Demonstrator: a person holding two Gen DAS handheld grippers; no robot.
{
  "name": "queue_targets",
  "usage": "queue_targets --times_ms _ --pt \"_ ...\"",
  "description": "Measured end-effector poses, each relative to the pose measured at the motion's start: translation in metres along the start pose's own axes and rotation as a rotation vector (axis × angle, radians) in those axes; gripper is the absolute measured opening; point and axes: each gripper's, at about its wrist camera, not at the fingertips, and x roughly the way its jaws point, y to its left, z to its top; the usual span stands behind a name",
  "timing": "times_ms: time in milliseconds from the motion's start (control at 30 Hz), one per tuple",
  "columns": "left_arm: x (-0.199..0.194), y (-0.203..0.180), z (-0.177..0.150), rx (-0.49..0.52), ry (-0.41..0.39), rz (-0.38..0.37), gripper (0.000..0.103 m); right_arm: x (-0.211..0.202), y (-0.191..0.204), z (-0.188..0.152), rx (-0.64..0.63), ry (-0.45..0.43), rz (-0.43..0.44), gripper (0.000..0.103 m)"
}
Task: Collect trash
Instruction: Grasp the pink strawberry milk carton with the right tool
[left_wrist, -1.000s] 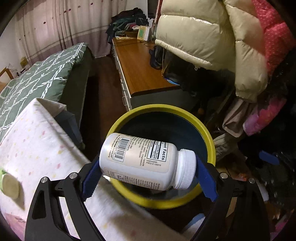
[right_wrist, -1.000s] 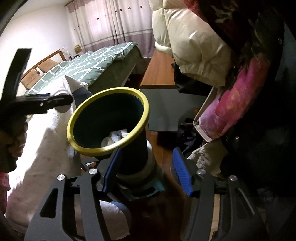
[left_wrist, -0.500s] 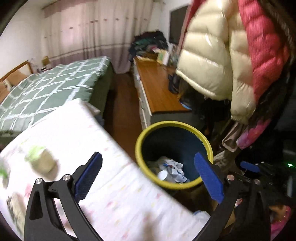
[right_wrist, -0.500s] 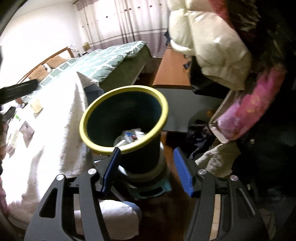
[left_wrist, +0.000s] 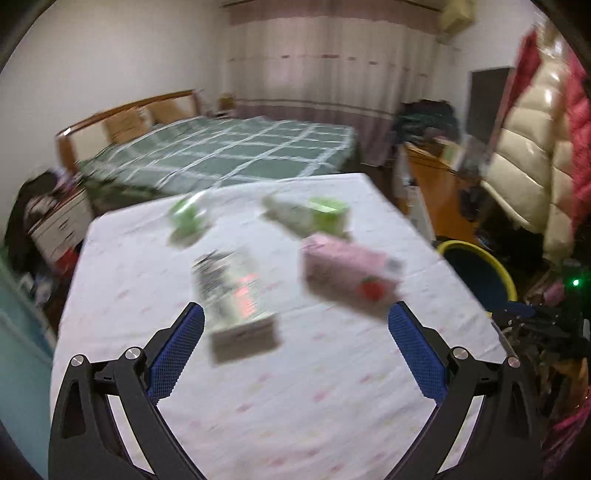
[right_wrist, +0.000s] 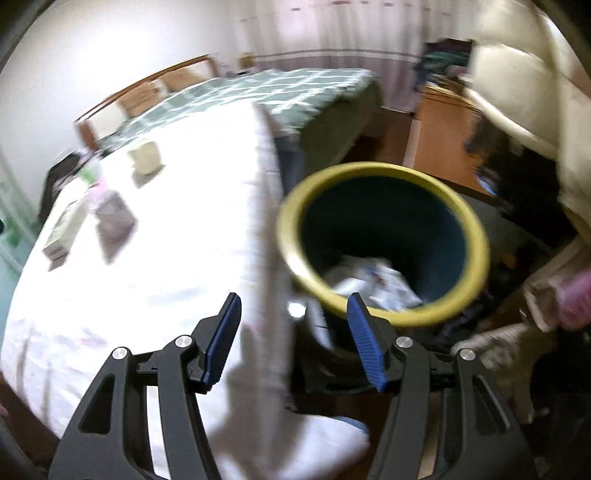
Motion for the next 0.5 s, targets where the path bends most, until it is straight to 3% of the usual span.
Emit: queue_targets --times_ms 133,300,500 --pt "-0.008 0.03 -0.015 -0.05 0.008 0.028 0.098 0.011 0.049 0.022 -0.091 -0.008 0.094 0.057" --pt "-0.007 0.039 -0.026 -0.066 0.012 0.028 0.098 0.03 0.095 0.043 -0.159 0.013 0.187 0.057" --pt "-0.001 0.027 -0.024 -0.054 0.019 0.003 0.098 0.061 0.138 0.063 -0.267 0.028 0.199 0.057"
